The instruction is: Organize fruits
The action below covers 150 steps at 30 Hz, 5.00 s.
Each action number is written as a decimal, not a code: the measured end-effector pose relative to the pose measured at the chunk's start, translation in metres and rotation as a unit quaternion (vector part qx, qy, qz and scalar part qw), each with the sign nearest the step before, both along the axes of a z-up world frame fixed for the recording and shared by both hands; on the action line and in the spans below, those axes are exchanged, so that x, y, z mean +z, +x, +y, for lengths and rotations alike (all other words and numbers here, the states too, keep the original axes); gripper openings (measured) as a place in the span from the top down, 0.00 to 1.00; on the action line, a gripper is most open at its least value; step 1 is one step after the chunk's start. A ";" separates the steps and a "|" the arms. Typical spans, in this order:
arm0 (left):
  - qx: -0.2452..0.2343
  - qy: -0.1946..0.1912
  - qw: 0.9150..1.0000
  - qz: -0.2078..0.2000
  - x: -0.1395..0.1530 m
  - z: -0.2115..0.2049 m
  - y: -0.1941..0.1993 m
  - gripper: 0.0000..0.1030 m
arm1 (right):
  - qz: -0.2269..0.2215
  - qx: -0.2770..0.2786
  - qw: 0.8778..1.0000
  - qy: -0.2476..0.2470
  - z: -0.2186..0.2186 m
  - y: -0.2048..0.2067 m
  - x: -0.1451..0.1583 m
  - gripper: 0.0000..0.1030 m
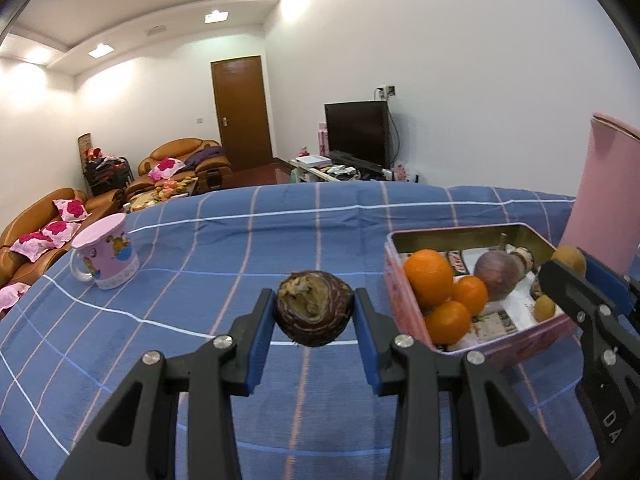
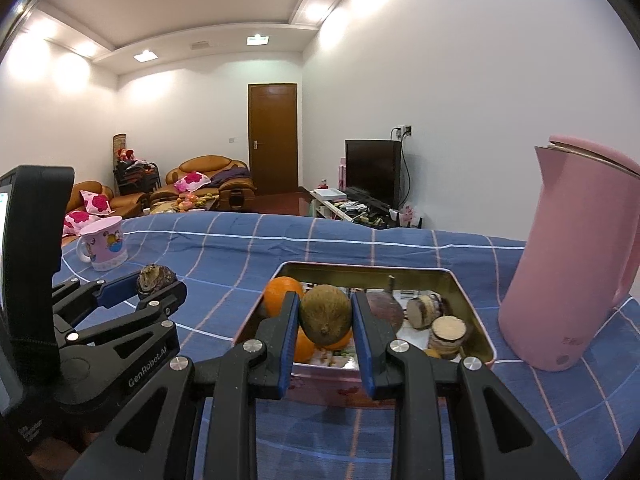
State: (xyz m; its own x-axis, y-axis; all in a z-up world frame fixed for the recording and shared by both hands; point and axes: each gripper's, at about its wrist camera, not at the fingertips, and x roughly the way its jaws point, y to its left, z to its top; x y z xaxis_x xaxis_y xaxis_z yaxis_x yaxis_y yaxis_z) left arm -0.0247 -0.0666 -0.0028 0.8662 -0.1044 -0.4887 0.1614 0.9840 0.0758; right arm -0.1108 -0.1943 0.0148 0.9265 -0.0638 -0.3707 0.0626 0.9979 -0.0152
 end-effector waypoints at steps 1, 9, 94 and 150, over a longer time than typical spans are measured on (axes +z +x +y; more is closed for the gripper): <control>-0.004 0.000 1.000 -0.001 0.000 -0.004 0.000 0.60 | 0.000 -0.001 1.000 -0.001 -0.001 0.000 0.000 0.73; -0.027 -0.002 1.000 0.000 0.001 -0.027 0.001 0.60 | -0.003 -0.018 1.000 -0.007 -0.018 -0.003 0.001 0.73; -0.050 0.047 0.994 0.090 -0.015 -0.120 0.092 0.62 | 0.143 -0.018 0.985 0.094 -0.103 0.134 -0.035 0.73; -0.045 0.044 0.998 0.030 -0.002 -0.110 0.044 0.00 | -0.043 -0.096 0.994 0.020 -0.088 0.048 0.007 0.15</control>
